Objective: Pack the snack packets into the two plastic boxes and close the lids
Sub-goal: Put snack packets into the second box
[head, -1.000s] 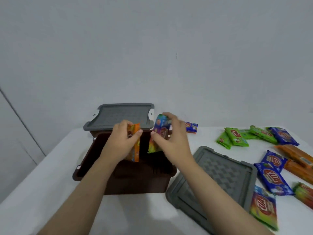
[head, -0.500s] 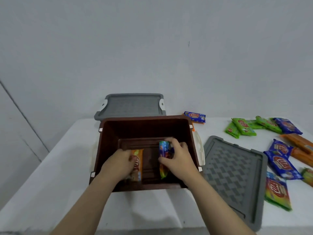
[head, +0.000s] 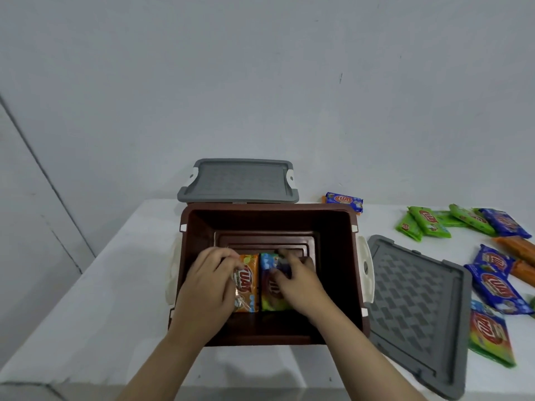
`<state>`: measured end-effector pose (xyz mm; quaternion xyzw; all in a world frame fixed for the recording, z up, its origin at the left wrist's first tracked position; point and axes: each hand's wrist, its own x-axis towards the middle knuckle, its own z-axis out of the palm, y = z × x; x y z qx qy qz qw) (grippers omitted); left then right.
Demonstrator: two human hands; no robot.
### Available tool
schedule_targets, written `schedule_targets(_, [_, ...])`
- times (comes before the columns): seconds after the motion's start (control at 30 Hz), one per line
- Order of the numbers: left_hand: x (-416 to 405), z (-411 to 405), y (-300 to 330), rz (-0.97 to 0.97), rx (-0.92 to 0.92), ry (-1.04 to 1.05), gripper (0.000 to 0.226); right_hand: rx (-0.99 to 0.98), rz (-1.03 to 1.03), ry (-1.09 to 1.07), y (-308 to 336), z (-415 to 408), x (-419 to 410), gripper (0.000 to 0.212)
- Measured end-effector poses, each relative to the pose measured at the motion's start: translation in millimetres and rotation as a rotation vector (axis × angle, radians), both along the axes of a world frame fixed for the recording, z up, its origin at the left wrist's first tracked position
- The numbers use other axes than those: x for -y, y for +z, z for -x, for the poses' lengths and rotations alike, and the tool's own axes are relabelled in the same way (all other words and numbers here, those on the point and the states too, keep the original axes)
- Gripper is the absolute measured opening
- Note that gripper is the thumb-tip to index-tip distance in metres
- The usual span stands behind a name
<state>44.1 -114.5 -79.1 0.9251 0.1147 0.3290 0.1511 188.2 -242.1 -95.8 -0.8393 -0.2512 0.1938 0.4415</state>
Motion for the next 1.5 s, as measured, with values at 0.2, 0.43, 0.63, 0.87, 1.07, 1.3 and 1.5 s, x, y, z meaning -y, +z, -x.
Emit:
schedule_targets(0.2, [-9, -14, -1, 0.043, -0.11, 0.01, 0.023, -0.097, -0.015, 0.121, 14, -2, 3, 0.043])
schedule_targets(0.43, [-9, -36, 9, 0.169, -0.597, -0.128, 0.029, 0.289, 0.287, 0.153, 27, -4, 28, 0.026])
schedule_targets(0.63, [16, -52, 21, 0.161, -0.524, -0.026, 0.038, 0.51, 0.188, -0.021, 42, -2, 39, 0.022])
schedule_targets(0.87, [53, -68, 23, 0.162, -0.022, -0.167, 0.037, 0.565, -0.315, -0.107, 48, 8, 67, 0.022])
schedule_targets(1.07, [138, -120, 39, 0.132, 0.113, -0.321, 0.041, 0.536, -0.593, -0.434, 57, -25, 139, 0.026])
schedule_targets(1.3, [228, -199, 25, 0.148, 0.116, -0.416, 0.033, 0.618, -0.539, -0.585, 51, -90, 241, 0.029])
schedule_targets(1.5, [299, -280, -9, 0.071, -0.139, -0.443, 0.015, 0.574, -0.176, -0.631, 24, -169, 333, 0.026])
